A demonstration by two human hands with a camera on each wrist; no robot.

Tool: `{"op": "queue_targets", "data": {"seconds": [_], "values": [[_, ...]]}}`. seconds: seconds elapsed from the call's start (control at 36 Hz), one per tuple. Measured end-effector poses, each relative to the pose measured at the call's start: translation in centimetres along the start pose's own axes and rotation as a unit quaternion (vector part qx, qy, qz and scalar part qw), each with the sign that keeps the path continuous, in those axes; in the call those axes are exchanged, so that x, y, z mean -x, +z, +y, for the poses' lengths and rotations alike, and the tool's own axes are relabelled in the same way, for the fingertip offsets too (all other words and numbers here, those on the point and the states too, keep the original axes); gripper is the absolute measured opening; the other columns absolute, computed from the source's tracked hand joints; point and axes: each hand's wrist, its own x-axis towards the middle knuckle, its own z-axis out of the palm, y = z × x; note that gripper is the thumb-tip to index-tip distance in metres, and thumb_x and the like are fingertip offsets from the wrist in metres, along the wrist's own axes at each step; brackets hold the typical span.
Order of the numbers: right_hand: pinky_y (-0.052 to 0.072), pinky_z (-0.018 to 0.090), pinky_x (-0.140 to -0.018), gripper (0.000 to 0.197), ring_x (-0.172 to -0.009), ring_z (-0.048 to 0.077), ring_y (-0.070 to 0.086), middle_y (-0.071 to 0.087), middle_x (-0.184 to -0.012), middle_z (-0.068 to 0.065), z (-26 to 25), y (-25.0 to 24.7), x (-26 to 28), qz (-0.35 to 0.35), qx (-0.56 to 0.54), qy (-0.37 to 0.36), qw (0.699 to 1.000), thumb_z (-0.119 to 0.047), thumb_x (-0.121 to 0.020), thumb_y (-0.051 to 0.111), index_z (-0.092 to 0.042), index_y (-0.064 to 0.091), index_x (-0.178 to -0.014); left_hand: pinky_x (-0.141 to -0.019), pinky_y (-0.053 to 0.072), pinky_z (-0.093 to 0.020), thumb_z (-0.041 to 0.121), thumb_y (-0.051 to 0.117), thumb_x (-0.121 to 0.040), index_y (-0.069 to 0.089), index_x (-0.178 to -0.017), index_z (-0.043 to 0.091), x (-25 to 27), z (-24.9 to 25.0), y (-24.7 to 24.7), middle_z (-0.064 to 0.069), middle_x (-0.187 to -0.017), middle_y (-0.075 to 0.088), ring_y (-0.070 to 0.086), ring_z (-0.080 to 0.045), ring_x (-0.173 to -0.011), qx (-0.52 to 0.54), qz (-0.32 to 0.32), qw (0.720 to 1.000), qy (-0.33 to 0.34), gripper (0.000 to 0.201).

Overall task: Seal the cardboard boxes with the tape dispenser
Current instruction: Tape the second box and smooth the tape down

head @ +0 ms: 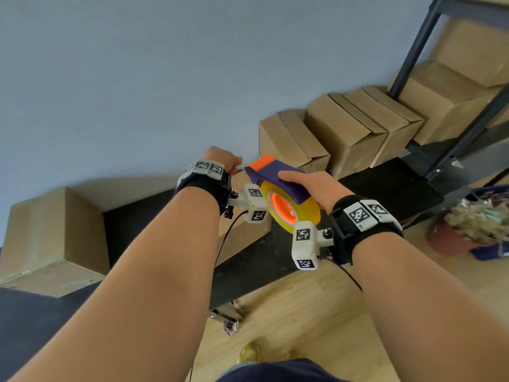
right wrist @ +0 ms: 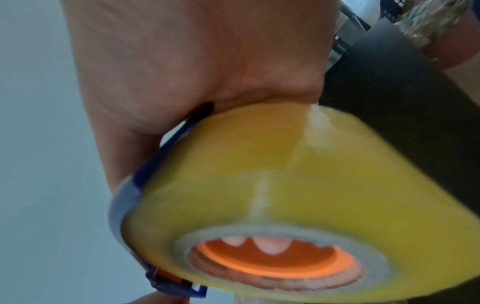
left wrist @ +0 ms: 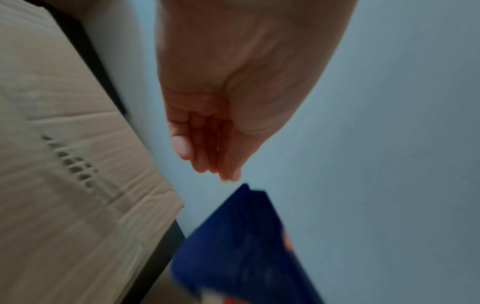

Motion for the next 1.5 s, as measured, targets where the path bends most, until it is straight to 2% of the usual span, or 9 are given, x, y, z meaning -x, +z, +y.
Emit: {"op": "queue_targets", "data": {"seconds": [0.17,0.31,0.47,0.69,0.94,1.06,1.17,1.25,1.5], "values": [[0.055,0.039,-0.088,0.057,-0.088,0.027,0.071,0.075,-0.091,0.008,1.0,-0.4,0.0,0.029,0.002,0.02,0.999,-0.06,-0.069,0.077,-0.011,0.07,-0.097,-0.049,0.044,-0.017,0.021,0.065,-0.088,0.05,-0.067,0.017,-2.5,0.5,-0.5,0.004,-0.068,0.055,0.052,-0.008,-0.057,-0.036,0.039,0.998,0.029,0.026],[0.052,0.034,-0.083,0.055,-0.086,0.022,0.068,0.073,-0.093,0.007,1.7,-0.1,0.0,0.037,0.036,0.039,0.998,-0.059,-0.072,0.076,-0.012,0.069,-0.1,-0.036,0.042,-0.011,0.025,0.065,-0.088,0.048,-0.068,0.022,-4.0,-0.2,-1.5,0.006,-0.071,0.053,0.051,-0.007,-0.058,-0.056,0.051,0.997,0.032,0.027],[0.053,0.035,-0.086,0.064,-0.091,0.023,0.067,0.071,-0.098,0.007,2.2,0.8,-0.4,0.07,0.036,0.065,0.995,-0.061,-0.071,0.075,-0.011,0.067,-0.11,-0.058,0.041,-0.02,0.034,0.047,-0.094,0.056,-0.086,0.011,-5.5,-0.2,-0.5,-0.001,-0.085,0.06,0.056,-0.018,-0.071,-0.187,0.044,0.981,0.035,0.026],[0.053,0.035,-0.088,0.054,-0.091,0.022,0.068,0.072,-0.097,0.008,2.2,1.9,-0.5,0.075,0.032,0.098,0.992,-0.058,-0.076,0.074,-0.013,0.068,-0.105,-0.044,0.031,-0.02,0.022,0.059,-0.085,0.043,-0.055,0.013,-7.0,-1.8,1.0,0.0,-0.058,0.048,0.048,-0.016,-0.053,-0.32,0.006,0.946,0.053,0.035],[0.052,0.042,-0.095,0.066,-0.093,0.024,0.068,0.072,-0.1,0.008,3.1,2.7,-0.8,0.091,0.024,0.145,0.985,-0.065,-0.069,0.074,-0.014,0.067,-0.11,-0.045,0.034,-0.023,0.023,0.064,-0.085,0.043,-0.058,0.011,-8.6,-3.5,2.2,-0.002,-0.059,0.045,0.042,-0.014,-0.05,-0.286,-0.011,0.956,0.06,0.037],[0.053,0.039,-0.092,0.06,-0.092,0.023,0.068,0.072,-0.098,0.007,2.8,2.8,-0.8,0.081,0.019,0.145,0.986,-0.062,-0.074,0.072,-0.014,0.066,-0.109,-0.073,0.051,-0.032,0.024,0.064,-0.088,0.057,-0.075,0.007,-8.4,-3.4,2.2,-0.008,-0.079,0.06,0.059,-0.025,-0.076,-0.251,-0.031,0.966,0.05,0.022],[0.053,0.033,-0.08,0.054,-0.089,0.023,0.069,0.073,-0.096,0.008,2.6,2.9,-0.6,0.075,0.014,0.147,0.986,-0.06,-0.076,0.071,-0.014,0.067,-0.106,-0.065,0.048,-0.02,0.02,0.054,-0.096,0.056,-0.1,0.015,-7.6,-3.5,1.8,0.0,-0.083,0.058,0.058,-0.017,-0.079,-0.222,-0.029,0.973,0.051,0.007],[0.054,0.034,-0.084,0.054,-0.09,0.023,0.069,0.073,-0.097,0.008,2.6,2.9,-0.6,0.069,0.018,0.153,0.986,-0.06,-0.076,0.071,-0.015,0.067,-0.106,-0.087,0.047,-0.028,0.011,0.041,-0.099,0.044,-0.137,0.015,-7.1,-4.4,1.9,-0.007,-0.118,0.062,0.06,-0.025,-0.108,-0.302,-0.049,0.943,0.129,0.039],[0.051,0.031,-0.079,0.055,-0.09,0.022,0.067,0.07,-0.098,0.007,2.5,3.1,-0.7,0.075,0.044,0.151,0.985,-0.061,-0.077,0.069,-0.015,0.064,-0.106,-0.089,0.047,-0.039,0.009,0.041,-0.098,0.044,-0.13,0.003,-6.6,-5.0,2.8,-0.018,-0.122,0.058,0.057,-0.035,-0.111,-0.272,-0.055,0.957,0.085,0.033]]}}
